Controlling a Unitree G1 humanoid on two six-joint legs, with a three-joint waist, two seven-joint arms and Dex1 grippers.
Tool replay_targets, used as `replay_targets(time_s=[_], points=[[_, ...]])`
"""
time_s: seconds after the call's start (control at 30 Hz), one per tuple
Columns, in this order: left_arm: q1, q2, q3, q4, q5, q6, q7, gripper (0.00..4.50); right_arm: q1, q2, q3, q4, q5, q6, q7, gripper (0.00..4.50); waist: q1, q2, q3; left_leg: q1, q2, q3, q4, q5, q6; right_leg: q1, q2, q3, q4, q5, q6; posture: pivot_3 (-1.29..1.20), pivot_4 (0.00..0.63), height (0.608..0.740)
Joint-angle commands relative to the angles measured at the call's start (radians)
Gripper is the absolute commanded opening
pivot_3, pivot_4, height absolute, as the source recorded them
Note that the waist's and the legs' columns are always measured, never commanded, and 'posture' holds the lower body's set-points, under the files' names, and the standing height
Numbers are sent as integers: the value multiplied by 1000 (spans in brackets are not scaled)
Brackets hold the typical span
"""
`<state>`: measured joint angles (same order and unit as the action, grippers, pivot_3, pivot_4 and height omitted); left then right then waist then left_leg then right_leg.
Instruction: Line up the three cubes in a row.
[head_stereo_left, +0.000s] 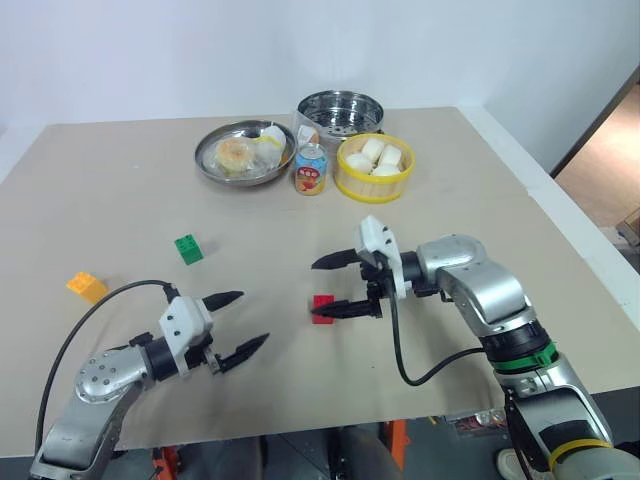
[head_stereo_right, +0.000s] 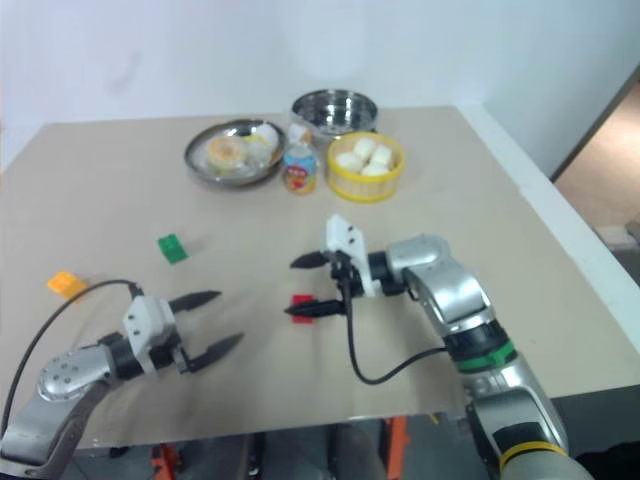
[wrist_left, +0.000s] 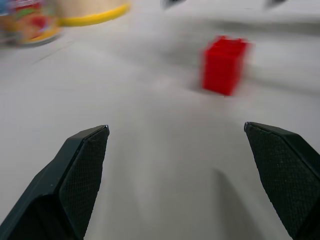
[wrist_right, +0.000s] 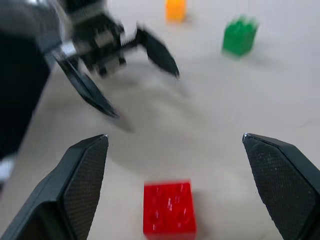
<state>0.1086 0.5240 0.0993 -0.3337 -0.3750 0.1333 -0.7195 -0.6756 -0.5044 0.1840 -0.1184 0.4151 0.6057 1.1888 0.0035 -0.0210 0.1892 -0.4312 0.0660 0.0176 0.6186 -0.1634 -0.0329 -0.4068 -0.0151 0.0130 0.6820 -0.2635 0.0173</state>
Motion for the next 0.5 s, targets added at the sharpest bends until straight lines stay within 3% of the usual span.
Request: replay_targets(time_s=[0.03,0.27,0.5], points=[[-49,-35,94,-1,-7,47,143,4500,5,56,-68,-108,80,29,-94,4449,0,-1,0,0,0,0,0,0,0,0,0,0,0,0,0,0,150,740],[-106,-130,144,-6,55,92,363,4500,93,191,-8,-156,1,-141,-237,4449,0,-5,-3,0,1,1,0,0,0,0,2,3,0,1,1,0,150,740],[-126,-170,147,-13,69,117,447,4500,112,217,36,-80,-74,-283,-264,4449,0,-7,-4,1,1,2,1,0,0,0,2,4,0,3,1,0,150,740]])
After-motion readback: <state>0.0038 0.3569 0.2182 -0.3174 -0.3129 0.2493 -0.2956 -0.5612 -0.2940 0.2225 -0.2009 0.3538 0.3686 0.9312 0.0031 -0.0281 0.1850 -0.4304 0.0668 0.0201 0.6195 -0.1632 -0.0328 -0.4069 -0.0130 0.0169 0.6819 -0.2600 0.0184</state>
